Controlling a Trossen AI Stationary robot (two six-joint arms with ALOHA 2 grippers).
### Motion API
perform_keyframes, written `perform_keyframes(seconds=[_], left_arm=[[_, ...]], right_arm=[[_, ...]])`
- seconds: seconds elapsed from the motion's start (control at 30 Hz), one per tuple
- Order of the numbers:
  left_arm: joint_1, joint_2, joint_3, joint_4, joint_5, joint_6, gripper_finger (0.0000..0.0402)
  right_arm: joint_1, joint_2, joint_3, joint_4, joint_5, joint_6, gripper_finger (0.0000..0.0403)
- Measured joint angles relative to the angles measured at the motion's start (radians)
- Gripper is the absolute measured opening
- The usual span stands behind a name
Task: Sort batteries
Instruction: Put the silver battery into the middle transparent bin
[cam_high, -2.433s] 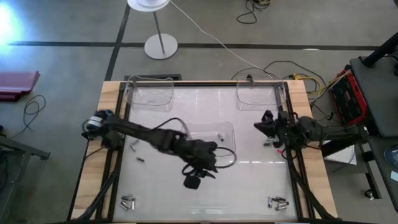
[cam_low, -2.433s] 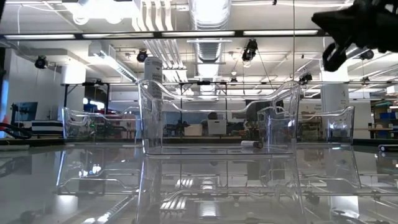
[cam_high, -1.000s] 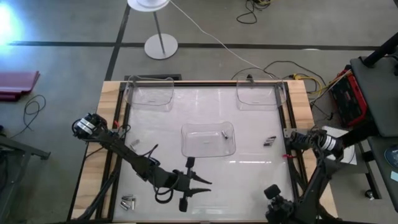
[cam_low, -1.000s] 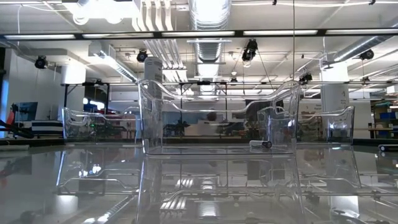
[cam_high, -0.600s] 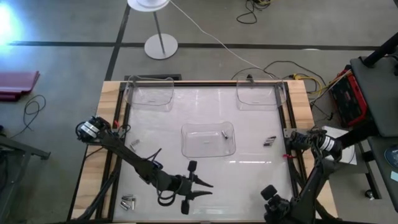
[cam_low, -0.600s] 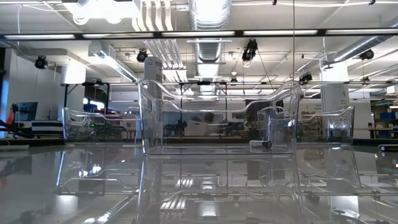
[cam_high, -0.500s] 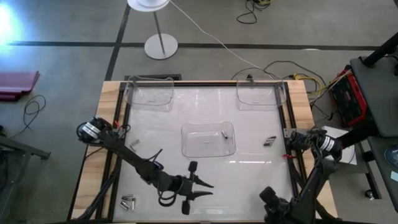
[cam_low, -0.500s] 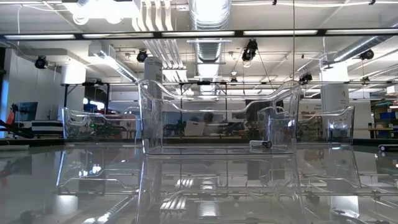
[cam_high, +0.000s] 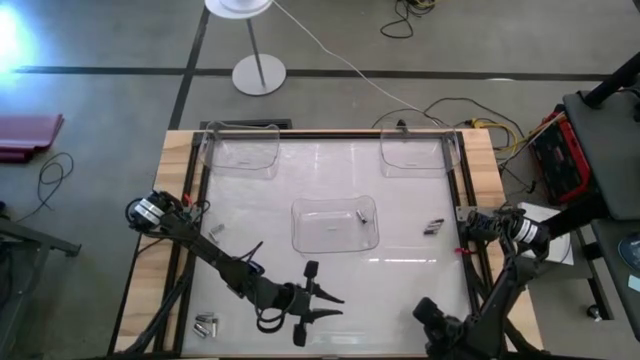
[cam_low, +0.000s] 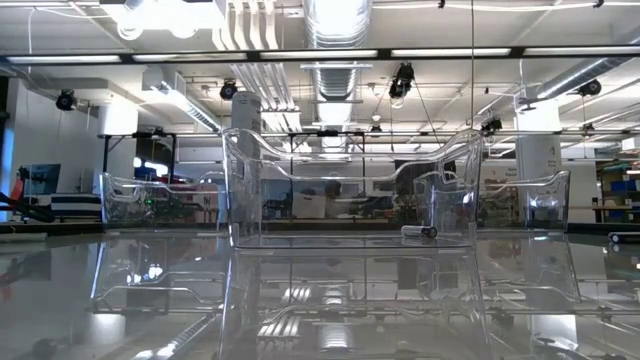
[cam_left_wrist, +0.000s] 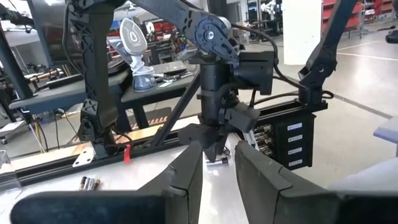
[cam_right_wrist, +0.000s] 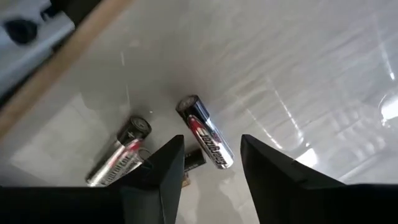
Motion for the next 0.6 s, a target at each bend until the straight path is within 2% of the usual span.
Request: perform_keyframes(seconds=[0.27,0.6], left_arm=[[0.0,0.0,0.0,0.0,0.001,-0.01,0.0076],[0.0,0.001,0.0,0.005,0.002,-0.023,0.0076]], right_arm=[[-0.015,0.003,-0.008,0.034,0.0,-0.031,0.0118],[-0.057,-0.001,-0.085,0.122,-0.017,-0.045,0.0075]])
